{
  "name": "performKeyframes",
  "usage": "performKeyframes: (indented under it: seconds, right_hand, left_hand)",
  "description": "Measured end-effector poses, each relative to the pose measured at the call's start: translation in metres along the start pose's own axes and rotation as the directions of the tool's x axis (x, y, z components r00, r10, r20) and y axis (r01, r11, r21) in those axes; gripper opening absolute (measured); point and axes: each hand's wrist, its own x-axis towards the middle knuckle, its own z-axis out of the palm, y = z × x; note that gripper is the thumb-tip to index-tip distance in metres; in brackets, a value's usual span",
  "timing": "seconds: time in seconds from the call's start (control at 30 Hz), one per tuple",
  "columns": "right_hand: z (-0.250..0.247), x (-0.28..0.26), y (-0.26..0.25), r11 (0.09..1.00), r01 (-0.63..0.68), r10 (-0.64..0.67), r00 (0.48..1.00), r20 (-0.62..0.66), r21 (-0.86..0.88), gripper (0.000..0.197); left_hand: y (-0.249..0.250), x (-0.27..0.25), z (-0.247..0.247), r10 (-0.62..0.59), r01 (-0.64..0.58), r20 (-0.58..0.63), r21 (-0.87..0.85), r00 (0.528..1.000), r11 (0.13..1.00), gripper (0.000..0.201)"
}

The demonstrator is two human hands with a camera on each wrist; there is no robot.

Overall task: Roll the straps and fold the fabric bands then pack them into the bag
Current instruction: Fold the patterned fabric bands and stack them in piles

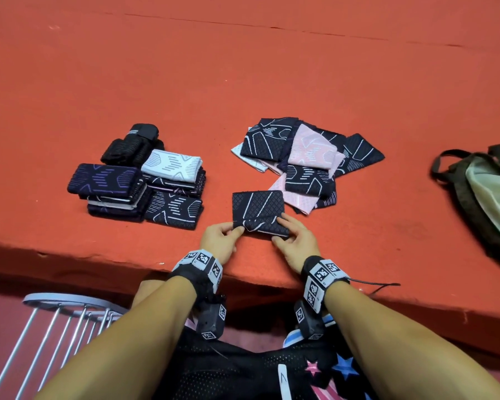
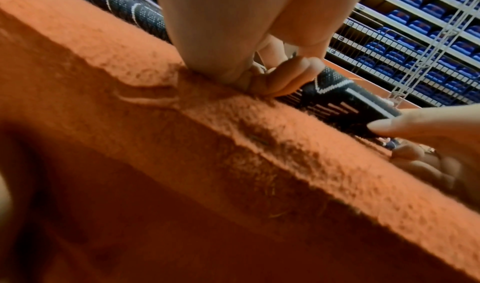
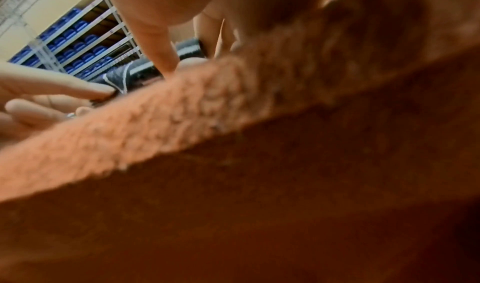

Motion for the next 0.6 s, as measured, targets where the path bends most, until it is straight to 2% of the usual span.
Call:
performKeyframes:
  seconds: [0.17, 0.27, 0.37, 0.4, 0.43, 0.53, 0.6]
  right_hand:
    - [-0.003, 0.001, -0.004, 0.993, -0.087, 0.093, 0.993, -0.070, 0.078, 0.026]
    - [-0.002, 0.001, -0.005, 0.993, -0.088, 0.093, 0.993, -0.071, 0.077, 0.015]
    - [0.000, 0.003, -0.009, 0.984, -0.106, 0.117, 0.990, -0.075, 0.143, 0.014]
    - [0.000, 0.003, -0.010, 0.980, -0.103, 0.116, 0.991, -0.073, 0.172, 0.008]
    - [-0.001, 0.003, -0.013, 0.975, -0.095, 0.109, 0.992, -0.062, 0.200, 0.007]
    - [-0.003, 0.002, -0.010, 0.964, -0.123, 0.129, 0.992, -0.010, 0.237, 0.034]
    - [-0.002, 0.002, -0.005, 0.970, -0.131, 0.137, 0.990, -0.018, 0.206, 0.029]
  left_hand:
    - [0.007, -0.002, 0.001, -0.067, 0.062, -0.039, -0.123, 0.997, 0.991, 0.016]
    - [0.008, -0.003, 0.003, -0.065, 0.058, -0.028, -0.200, 0.998, 0.978, 0.009]
    - [0.002, -0.001, 0.004, -0.032, 0.027, -0.029, -0.167, 0.999, 0.986, 0.021]
    - [0.002, -0.002, 0.005, -0.032, 0.027, -0.027, -0.166, 0.999, 0.986, 0.022]
    - [0.002, -0.002, 0.005, -0.037, 0.032, -0.021, -0.182, 0.999, 0.983, 0.021]
    - [0.003, -0.002, 0.005, -0.059, 0.056, -0.012, -0.188, 0.998, 0.981, 0.019]
    - [0.001, 0.000, 0.003, -0.075, 0.071, -0.019, -0.167, 0.997, 0.983, 0.018]
